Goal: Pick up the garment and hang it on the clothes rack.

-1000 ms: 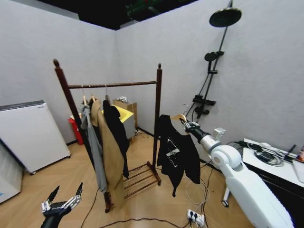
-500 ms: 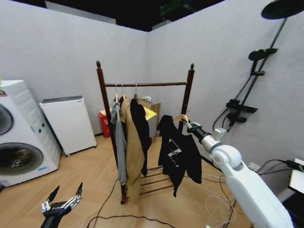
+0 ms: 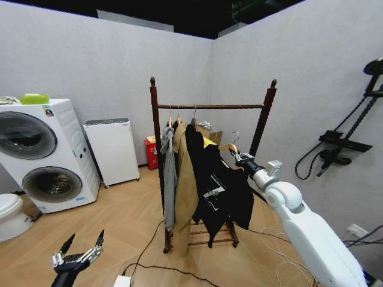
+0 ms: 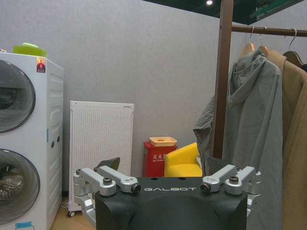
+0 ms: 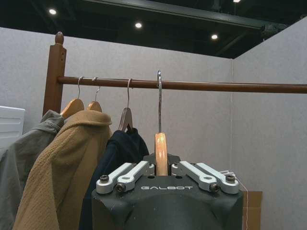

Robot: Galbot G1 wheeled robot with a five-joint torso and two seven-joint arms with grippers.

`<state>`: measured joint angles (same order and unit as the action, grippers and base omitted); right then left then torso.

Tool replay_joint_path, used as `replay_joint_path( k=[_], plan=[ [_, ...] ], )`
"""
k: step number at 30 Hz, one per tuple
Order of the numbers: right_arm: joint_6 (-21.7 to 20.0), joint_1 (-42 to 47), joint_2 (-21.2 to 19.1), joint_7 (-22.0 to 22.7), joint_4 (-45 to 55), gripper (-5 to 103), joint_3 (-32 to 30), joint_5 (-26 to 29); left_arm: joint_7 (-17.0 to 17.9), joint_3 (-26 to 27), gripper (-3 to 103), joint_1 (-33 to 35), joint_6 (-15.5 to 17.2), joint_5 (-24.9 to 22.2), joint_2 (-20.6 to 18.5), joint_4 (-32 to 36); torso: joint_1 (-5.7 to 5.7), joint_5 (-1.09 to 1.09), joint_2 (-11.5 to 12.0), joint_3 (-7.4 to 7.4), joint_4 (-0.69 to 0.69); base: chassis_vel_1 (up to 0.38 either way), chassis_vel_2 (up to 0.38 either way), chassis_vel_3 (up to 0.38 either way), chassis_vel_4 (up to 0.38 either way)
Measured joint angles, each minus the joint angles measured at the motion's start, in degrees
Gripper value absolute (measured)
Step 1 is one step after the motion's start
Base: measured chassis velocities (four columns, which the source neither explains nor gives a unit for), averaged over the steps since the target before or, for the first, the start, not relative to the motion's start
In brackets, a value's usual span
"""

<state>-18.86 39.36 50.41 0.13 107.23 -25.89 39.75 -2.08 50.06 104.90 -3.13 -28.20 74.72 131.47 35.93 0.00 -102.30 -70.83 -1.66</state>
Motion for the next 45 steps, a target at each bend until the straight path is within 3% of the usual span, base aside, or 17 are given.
replay_joint_path(
  k=[22, 28, 36, 45],
  plan=[
    [-1.6, -3.56, -0.92, 0.0, -1.55, 10, 1.83, 0.68, 0.0, 0.0, 100, -0.01, 0.0, 0.0, 0.0, 0.0, 0.05, 0.0, 0.03, -0.01, -0.01, -0.067, 0.071, 0.073, -0.065],
    [-2.04, -10.76, -1.67, -1.32, -6.23, 10, 5.46, 1.1, 0.0, 0.0, 100, -0.01, 0.0, 0.0, 0.0, 0.0, -0.03, 0.0, -0.01, 0.01, 0.0, 0.04, -0.031, -0.036, 0.017],
    [-2.89, -28.65, -1.99, -2.21, -16.4, 10, 15.68, 3.45, 0.0, 0.0, 100, 0.0, 0.0, 0.0, 0.0, 0.0, 0.0, 0.02, 0.0, 0.0, 0.01, 0.0, 0.0, 0.0, 0.0],
    [-8.51, -40.55, -0.14, 3.33, -21.56, 10, 26.38, 7.48, -0.01, 0.0, 100, 0.0, 0.0, 0.0, 0.0, 0.0, 0.0, 0.01, 0.0, 0.0, 0.01, 0.0, 0.0, 0.0, 0.0]
  ],
)
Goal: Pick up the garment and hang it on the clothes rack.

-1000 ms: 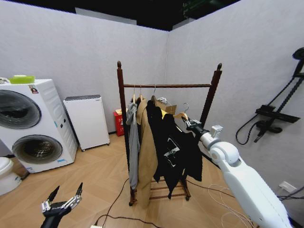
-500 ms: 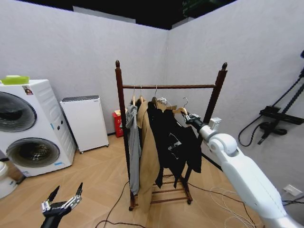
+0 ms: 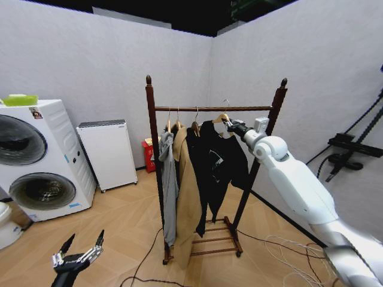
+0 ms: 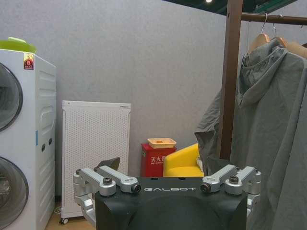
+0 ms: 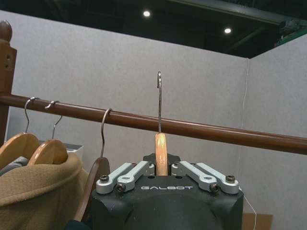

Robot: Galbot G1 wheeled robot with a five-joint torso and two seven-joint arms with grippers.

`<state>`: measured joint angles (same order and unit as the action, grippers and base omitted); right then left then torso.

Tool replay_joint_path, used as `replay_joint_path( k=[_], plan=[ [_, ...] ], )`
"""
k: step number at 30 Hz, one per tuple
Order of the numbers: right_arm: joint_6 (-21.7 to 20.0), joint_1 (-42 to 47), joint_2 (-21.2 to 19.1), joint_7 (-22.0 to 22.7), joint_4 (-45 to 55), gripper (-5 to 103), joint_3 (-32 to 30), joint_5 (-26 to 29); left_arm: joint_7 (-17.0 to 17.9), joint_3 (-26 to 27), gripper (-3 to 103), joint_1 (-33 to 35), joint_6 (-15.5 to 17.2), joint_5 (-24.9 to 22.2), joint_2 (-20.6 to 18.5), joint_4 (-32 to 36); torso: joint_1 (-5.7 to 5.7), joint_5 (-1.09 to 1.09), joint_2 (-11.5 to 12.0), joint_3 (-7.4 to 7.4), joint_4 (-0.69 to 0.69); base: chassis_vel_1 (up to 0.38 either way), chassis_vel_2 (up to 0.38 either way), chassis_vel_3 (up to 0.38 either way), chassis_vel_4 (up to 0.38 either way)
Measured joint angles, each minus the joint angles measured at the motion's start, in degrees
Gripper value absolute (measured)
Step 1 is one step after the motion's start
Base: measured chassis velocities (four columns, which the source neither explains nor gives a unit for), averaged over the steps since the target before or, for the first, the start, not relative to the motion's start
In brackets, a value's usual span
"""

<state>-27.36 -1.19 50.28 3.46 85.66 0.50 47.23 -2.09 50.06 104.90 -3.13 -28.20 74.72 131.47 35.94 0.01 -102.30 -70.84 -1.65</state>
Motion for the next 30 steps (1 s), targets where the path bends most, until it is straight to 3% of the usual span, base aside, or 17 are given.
replay_joint_path(
  k=[8, 11, 22, 30],
  plan=[
    [-0.14, -10.02, 2.01, -1.12, -7.62, 10, 8.38, 1.15, -0.01, 0.0, 100, 0.0, 0.0, 0.0, 0.0, 0.0, 0.0, 0.0, 0.0, 0.0, 0.0, 0.0, 0.0, 0.0, 0.0],
    [-1.74, -13.14, 2.7, -0.96, -10.91, 10, 11.54, 5.13, 0.01, 0.0, 100, 0.0, 0.0, 0.0, 0.0, 0.0, 0.0, -0.01, 0.0, 0.0, 0.0, 0.0, 0.0, 0.0, 0.0],
    [-3.62, -16.93, 4.63, -0.55, -18.26, 10, 15.36, 8.94, 0.0, 0.0, 100, 0.0, 0.0, 0.0, 0.0, 0.0, 0.0, -0.01, 0.0, 0.0, -0.01, 0.0, 0.0, 0.0, 0.0],
    [-2.65, -17.76, 7.26, -0.85, -21.5, 10, 16.86, 7.77, 0.01, 0.0, 100, 0.0, 0.0, 0.0, 0.0, 0.0, 0.0, -0.01, 0.0, 0.0, -0.01, 0.0, 0.0, 0.0, 0.0]
  ],
)
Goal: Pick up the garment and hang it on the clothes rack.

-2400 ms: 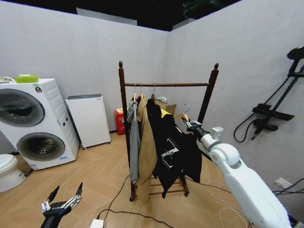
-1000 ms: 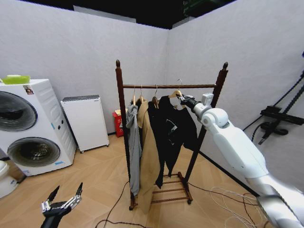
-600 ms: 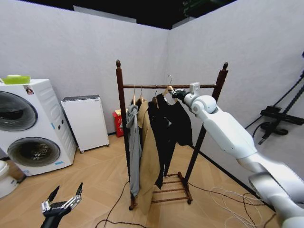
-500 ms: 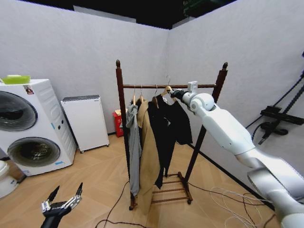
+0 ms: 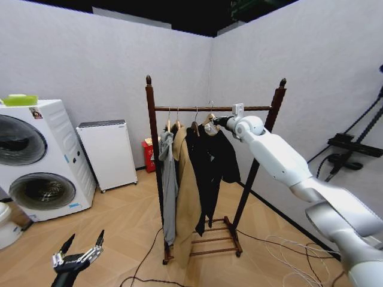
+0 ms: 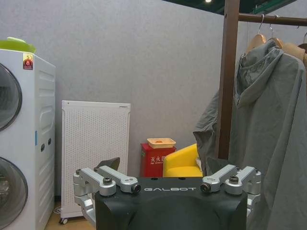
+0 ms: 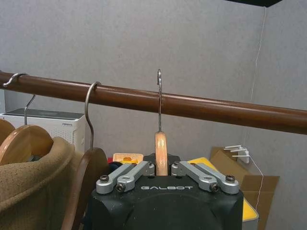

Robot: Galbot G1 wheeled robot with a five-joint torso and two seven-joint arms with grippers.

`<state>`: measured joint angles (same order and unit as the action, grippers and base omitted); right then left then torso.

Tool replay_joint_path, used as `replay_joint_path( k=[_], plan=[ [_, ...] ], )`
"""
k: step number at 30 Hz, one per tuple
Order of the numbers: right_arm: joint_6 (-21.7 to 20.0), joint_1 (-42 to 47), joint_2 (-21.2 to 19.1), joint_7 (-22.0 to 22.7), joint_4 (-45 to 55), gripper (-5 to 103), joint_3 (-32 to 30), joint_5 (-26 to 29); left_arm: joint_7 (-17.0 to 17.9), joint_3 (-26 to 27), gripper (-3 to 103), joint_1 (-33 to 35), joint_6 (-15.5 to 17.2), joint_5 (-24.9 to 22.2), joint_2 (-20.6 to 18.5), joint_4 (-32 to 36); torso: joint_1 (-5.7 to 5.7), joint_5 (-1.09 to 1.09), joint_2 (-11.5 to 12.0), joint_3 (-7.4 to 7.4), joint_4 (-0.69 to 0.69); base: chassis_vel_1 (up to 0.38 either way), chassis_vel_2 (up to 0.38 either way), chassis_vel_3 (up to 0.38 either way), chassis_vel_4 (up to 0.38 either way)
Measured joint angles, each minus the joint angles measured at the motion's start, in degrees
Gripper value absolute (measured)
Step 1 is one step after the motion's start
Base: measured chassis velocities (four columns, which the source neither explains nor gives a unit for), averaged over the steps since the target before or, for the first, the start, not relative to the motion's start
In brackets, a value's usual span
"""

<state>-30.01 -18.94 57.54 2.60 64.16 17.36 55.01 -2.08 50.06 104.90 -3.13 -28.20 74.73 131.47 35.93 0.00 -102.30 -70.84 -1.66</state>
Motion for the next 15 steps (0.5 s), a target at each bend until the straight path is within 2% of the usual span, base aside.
replay_joint_path(
  k=[7, 15],
  plan=[
    [-0.09, -0.82, 2.49, 0.42, -1.39, 10, 0.34, -0.34, 0.0, 0.0, 100, 0.0, 0.0, 0.0, 0.0, 0.0, 0.0, 0.02, 0.0, 0.01, 0.01, 0.0, 0.0, 0.0, 0.0],
    [-0.65, 0.06, 2.36, 1.18, 0.28, 10, 0.85, -0.38, 0.0, 0.0, 100, 0.0, 0.0, 0.0, 0.0, 0.0, 0.0, 0.01, 0.0, 0.01, 0.02, 0.0, 0.0, 0.0, 0.0]
  ],
)
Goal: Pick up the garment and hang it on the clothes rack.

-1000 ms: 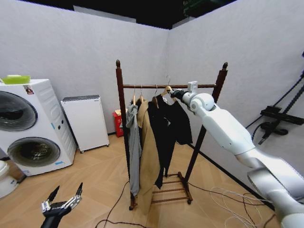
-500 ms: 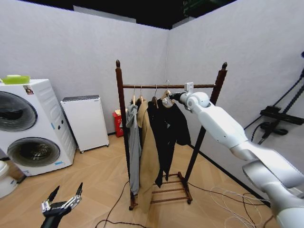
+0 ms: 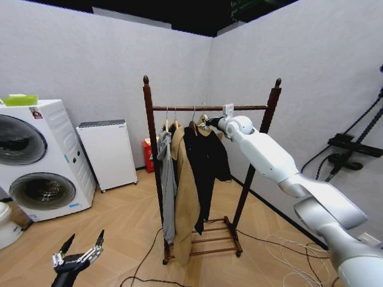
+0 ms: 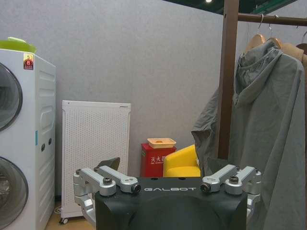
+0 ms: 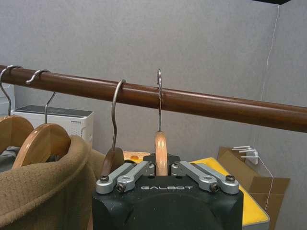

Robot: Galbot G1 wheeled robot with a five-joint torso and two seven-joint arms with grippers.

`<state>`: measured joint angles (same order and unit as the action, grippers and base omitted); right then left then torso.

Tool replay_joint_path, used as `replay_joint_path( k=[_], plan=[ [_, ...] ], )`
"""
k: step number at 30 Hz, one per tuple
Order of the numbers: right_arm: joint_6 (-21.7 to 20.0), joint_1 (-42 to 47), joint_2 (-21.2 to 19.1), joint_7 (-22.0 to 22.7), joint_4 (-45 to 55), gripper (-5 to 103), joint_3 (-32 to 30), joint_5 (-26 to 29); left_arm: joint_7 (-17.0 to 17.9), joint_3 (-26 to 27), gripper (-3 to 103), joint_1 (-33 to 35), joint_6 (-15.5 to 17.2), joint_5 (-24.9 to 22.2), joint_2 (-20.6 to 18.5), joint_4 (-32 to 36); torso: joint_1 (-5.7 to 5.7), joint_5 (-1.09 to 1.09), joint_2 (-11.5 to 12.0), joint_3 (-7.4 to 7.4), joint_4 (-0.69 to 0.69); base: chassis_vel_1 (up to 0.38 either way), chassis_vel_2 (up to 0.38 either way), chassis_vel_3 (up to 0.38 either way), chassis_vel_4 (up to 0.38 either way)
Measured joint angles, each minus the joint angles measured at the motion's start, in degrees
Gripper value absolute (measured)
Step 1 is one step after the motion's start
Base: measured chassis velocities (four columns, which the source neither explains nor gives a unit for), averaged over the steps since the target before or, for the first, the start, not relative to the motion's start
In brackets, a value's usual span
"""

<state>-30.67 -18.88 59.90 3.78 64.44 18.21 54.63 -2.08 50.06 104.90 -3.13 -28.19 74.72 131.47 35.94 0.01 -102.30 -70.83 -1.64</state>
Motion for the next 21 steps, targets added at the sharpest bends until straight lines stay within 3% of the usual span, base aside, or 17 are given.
replay_joint_path(
  k=[15, 21],
  plan=[
    [1.19, 3.5, -1.83, 0.14, 1.81, 8, -2.69, -1.05, 0.0, 0.0, 100, 0.0, 0.0, 0.0, 0.0, 0.0, 0.0, -0.01, 0.0, 0.0, -0.01, 0.0, 0.0, 0.0, 0.0],
    [2.26, 6.28, -3.28, 0.87, 7.21, 34, -5.62, 2.86, 0.0, 0.0, 100, 0.0, 0.0, 0.0, 0.0, 0.0, 0.0, 0.0, 0.0, 0.0, 0.0, 0.0, 0.0, 0.0, 0.0]
  ],
)
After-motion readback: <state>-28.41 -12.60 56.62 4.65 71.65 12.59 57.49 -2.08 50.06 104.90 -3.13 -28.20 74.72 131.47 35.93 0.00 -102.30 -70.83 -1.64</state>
